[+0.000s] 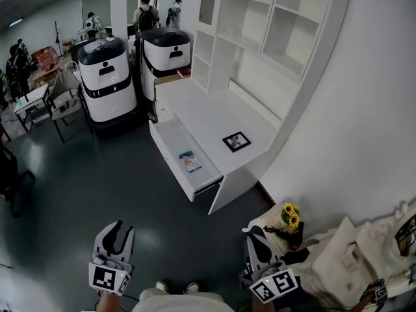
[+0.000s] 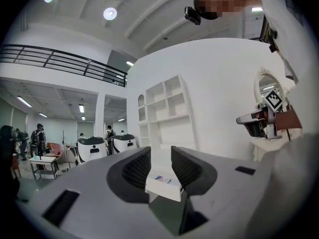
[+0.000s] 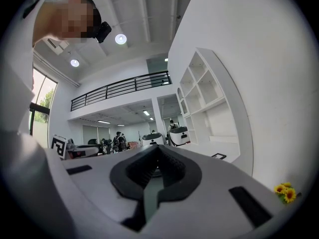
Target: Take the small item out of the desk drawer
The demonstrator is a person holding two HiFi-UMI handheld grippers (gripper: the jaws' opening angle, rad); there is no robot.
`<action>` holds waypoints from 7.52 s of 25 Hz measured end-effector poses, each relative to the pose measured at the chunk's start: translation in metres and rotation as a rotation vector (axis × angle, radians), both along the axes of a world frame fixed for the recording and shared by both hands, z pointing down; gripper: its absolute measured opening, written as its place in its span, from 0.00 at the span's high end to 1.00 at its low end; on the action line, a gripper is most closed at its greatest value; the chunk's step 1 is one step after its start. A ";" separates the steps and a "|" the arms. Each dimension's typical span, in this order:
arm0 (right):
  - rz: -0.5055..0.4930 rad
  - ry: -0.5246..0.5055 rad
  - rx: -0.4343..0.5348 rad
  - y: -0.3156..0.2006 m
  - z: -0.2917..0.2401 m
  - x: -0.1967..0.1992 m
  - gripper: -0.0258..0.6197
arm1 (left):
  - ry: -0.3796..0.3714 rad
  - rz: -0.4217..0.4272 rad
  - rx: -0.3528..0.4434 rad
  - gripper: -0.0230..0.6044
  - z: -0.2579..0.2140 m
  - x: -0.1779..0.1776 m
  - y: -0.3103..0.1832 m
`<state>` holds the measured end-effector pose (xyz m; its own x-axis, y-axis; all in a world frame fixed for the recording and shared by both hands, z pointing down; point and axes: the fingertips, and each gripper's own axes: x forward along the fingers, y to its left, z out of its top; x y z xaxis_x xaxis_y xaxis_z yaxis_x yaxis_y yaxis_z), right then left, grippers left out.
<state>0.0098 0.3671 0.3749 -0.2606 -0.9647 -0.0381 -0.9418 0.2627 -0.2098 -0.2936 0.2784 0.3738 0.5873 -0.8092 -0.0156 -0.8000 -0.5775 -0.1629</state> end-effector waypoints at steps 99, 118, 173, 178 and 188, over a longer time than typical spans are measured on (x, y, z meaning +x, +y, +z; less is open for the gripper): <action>-0.309 0.154 -0.341 -0.504 0.106 0.248 0.95 | -0.064 -0.460 -0.795 0.20 0.431 0.313 -0.507; -0.248 0.137 -0.379 -0.502 0.118 0.271 0.95 | -0.139 -0.508 -0.833 0.20 0.454 0.309 -0.514; -0.264 0.134 -0.340 -0.480 0.103 0.239 0.95 | -0.081 -0.392 -0.907 0.70 0.434 0.316 -0.510; -0.266 0.148 -0.348 -0.479 0.106 0.243 0.95 | -0.138 -0.295 -0.893 0.41 0.446 0.343 -0.510; -0.222 0.148 -0.367 -0.474 0.110 0.262 0.95 | -0.248 -0.281 -0.954 0.24 0.475 0.348 -0.507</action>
